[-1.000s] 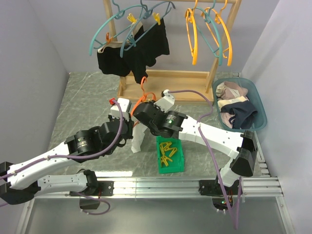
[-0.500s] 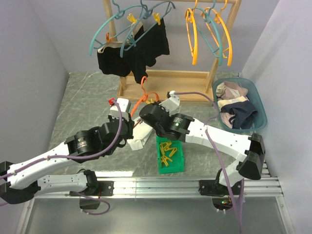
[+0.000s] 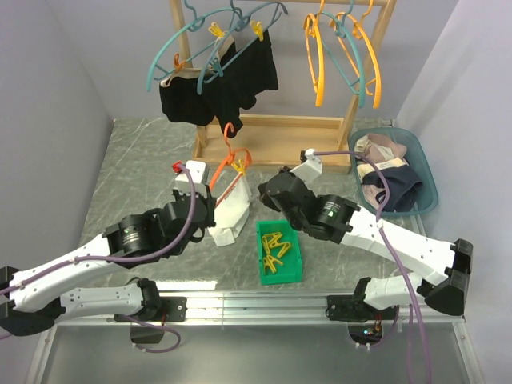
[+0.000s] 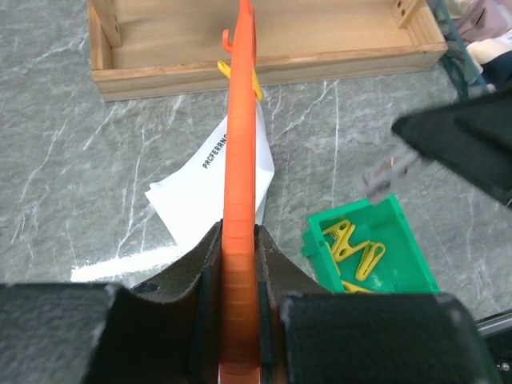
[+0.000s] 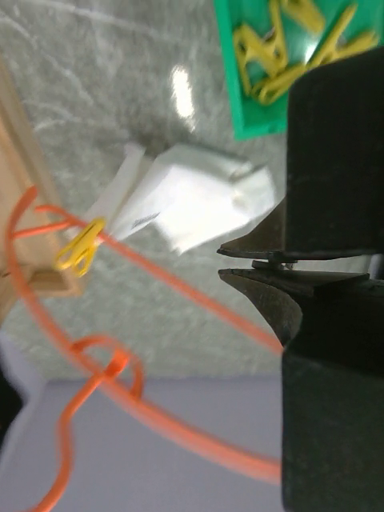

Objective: Remove the underwear clipped to the hanger
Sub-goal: Remove the underwear from the hanger, then place the clamp in the bin.

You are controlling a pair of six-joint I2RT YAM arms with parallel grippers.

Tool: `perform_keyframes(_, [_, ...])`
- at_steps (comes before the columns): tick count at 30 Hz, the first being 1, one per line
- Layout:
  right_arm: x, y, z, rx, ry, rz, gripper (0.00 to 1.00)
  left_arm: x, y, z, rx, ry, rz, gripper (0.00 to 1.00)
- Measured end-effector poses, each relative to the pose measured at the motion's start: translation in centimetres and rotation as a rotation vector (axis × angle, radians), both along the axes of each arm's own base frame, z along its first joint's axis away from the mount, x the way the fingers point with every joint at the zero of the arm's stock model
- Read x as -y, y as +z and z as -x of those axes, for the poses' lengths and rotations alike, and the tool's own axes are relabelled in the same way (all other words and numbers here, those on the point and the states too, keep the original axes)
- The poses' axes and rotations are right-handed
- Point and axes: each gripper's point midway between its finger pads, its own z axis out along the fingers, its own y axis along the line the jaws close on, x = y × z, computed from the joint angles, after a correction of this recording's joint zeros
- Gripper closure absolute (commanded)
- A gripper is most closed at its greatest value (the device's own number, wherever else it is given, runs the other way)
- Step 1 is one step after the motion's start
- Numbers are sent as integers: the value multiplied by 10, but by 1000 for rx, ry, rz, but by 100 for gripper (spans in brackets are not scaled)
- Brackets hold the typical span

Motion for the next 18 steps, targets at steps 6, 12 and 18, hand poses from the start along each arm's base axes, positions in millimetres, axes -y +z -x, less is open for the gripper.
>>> perform_keyframes(6, [25,-73,37,-110,171,221,100,-11,18,9,26,-27,83,100])
perform_keyframes(12, [69,-176,89,-301,306,445,100,-13,21,21,37,-104,149,99])
perform_keyframes(18, [59,-177,95,-295,378,482,60,-9,7,25,6,-136,127,100])
